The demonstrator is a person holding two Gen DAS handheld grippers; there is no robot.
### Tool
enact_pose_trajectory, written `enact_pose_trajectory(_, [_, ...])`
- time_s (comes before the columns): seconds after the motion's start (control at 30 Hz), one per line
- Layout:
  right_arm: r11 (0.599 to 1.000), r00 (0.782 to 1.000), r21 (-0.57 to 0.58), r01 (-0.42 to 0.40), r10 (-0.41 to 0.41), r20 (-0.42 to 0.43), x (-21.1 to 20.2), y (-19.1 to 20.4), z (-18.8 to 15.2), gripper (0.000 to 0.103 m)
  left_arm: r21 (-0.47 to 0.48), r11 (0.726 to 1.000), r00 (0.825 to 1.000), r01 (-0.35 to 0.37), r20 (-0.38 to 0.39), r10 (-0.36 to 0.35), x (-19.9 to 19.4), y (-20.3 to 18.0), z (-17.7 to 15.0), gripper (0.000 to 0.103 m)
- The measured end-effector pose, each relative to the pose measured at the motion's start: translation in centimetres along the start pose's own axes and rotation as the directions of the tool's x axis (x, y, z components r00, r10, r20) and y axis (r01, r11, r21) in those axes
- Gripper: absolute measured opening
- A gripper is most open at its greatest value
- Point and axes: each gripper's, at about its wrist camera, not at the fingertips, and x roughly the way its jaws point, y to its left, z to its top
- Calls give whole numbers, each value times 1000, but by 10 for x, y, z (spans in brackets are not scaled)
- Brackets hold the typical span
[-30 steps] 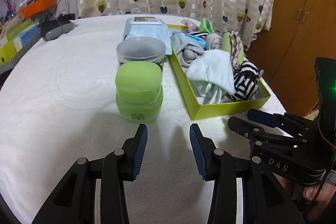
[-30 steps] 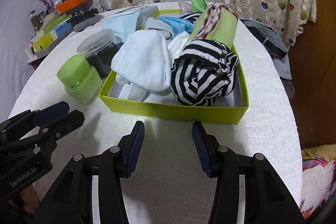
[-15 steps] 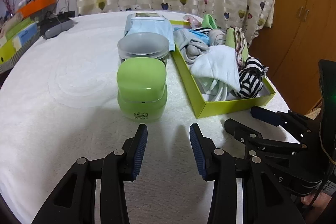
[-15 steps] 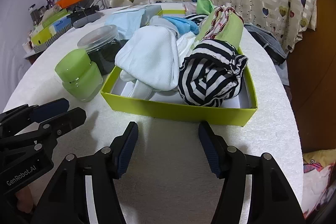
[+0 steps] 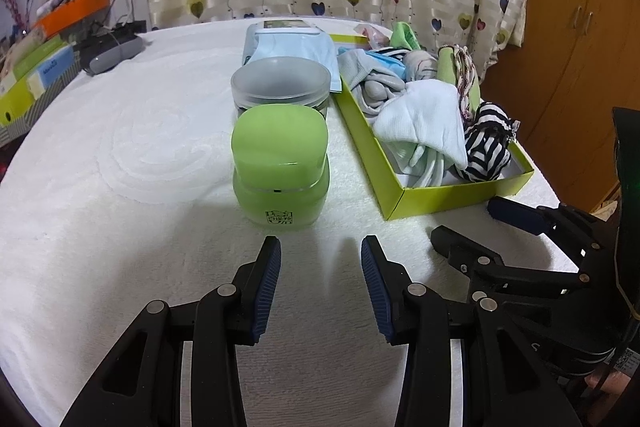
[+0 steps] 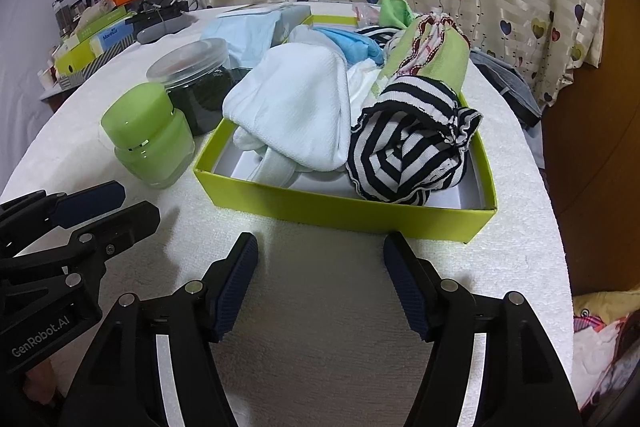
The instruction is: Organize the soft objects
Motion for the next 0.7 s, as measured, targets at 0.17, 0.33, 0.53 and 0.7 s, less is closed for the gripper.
enact_pose_trajectory(0.17, [1000, 1000, -1, 1, -1, 0, 0, 0, 0, 66, 1, 1000, 1000, -4, -1, 4, 0, 0, 0, 41])
enact_pose_trajectory(0.33, [1000, 1000, -3, 3, -3, 0, 0, 1, 0, 66, 8, 1000, 1000, -5, -1, 5, 0, 1, -1, 41])
enact_pose_trajectory(0.53, [1000, 1000, -3, 4, -4, -1, 0, 1, 0, 66, 11, 1000, 1000, -6, 0, 6, 0, 1, -1, 41])
enact_pose_trajectory(0.7, [1000, 1000, -3, 4, -4, -1, 0, 1, 0, 66, 16, 1000, 1000, -8, 4, 8, -3, 0, -1, 41])
